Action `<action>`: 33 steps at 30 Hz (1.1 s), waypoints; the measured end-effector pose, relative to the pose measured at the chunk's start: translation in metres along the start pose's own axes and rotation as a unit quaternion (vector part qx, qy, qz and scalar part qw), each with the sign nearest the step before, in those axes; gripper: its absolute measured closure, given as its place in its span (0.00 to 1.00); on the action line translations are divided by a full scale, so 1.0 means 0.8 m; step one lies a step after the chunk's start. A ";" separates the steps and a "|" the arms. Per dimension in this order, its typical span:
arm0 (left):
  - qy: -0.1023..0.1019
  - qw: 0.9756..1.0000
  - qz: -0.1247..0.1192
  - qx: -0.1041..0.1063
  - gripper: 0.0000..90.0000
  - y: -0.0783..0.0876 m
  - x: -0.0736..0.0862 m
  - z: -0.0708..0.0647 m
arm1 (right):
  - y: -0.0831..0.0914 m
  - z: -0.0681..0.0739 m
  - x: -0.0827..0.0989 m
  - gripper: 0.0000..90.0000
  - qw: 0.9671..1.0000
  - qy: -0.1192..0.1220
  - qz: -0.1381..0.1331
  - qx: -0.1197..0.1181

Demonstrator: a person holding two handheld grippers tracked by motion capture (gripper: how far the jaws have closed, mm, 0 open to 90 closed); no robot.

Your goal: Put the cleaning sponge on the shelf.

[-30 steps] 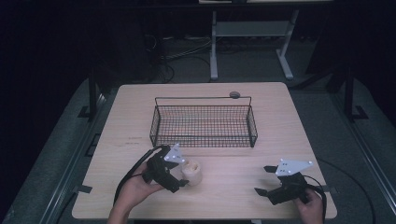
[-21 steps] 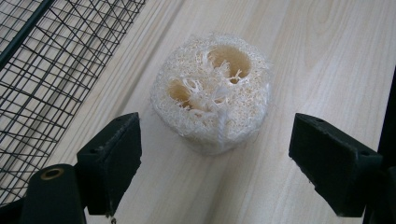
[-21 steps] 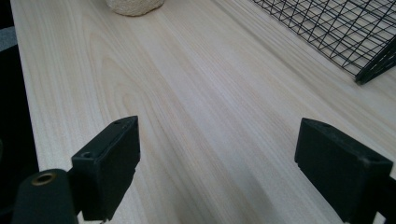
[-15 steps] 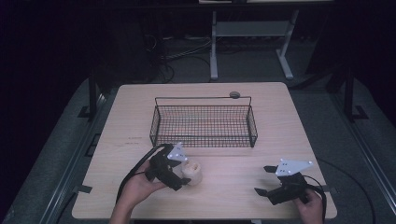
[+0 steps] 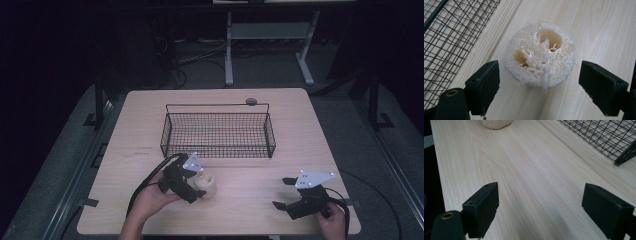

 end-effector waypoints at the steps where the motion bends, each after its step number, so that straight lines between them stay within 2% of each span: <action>1: 0.000 1.000 -0.001 0.001 0.18 -0.002 -0.001 0.000 | 0.000 0.000 0.000 0.15 1.000 0.000 0.000 0.000; 12: 0.001 1.000 0.004 0.004 0.18 -0.008 -0.003 0.002 | 0.000 0.000 0.000 0.15 1.000 0.000 -0.001 -0.001; 25: 0.011 1.000 0.010 0.021 0.18 -0.016 -0.006 0.008 | 0.000 0.000 -0.001 0.15 1.000 -0.001 -0.002 -0.001; 33: 0.010 1.000 0.017 0.024 0.19 -0.021 -0.008 0.009 | 0.000 0.001 0.000 0.15 1.000 -0.001 -0.001 -0.002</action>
Point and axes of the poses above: each handheld gripper's, and its own axes: y roughly backward along the jaws, x roughly out of its underside, z roughly to its left, the point moved 7 cm from there along -y, roughly forward along the jaws, and after that the axes turned 12 degrees about x, right-handed, at the moved point
